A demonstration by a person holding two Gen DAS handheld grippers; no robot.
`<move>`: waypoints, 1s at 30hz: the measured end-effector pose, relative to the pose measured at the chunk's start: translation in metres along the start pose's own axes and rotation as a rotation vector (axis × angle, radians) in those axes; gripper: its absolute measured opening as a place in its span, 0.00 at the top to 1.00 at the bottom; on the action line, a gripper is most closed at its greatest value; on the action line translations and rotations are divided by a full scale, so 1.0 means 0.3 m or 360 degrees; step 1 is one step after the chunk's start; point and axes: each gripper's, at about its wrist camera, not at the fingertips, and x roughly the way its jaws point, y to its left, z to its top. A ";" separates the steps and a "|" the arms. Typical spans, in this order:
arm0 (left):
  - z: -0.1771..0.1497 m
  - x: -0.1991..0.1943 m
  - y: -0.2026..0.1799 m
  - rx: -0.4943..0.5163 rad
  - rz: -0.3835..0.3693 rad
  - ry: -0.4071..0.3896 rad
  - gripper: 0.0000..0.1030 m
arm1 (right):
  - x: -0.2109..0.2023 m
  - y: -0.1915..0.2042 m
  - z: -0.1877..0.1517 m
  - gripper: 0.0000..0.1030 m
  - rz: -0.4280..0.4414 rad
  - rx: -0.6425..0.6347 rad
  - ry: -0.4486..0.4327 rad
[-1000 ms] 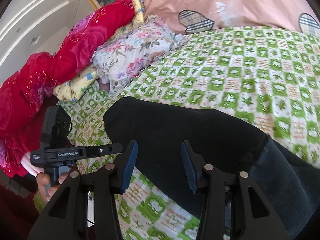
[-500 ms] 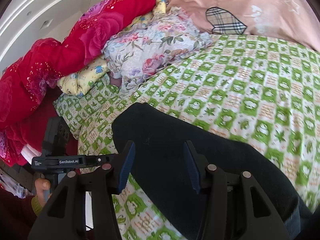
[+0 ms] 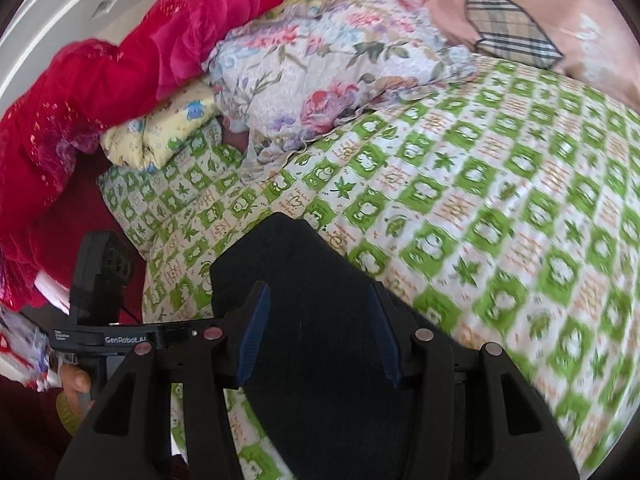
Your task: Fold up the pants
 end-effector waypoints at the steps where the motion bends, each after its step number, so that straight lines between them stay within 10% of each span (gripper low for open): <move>1: 0.005 0.005 -0.001 -0.0001 0.0001 -0.0002 0.50 | 0.016 0.003 0.015 0.50 0.0010 -0.0027 0.0021; 14: 0.033 0.046 -0.023 0.0016 0.0020 -0.0039 0.49 | 0.254 0.013 0.128 0.50 0.0038 -0.0293 0.0340; 24: 0.055 0.060 -0.020 0.0020 0.0025 -0.0046 0.68 | 0.343 0.035 0.132 0.50 0.0090 -0.0379 0.0442; 30: 0.058 0.055 -0.032 0.0029 0.0022 -0.0044 0.75 | 0.317 0.074 0.125 0.69 0.0059 -0.0424 0.0403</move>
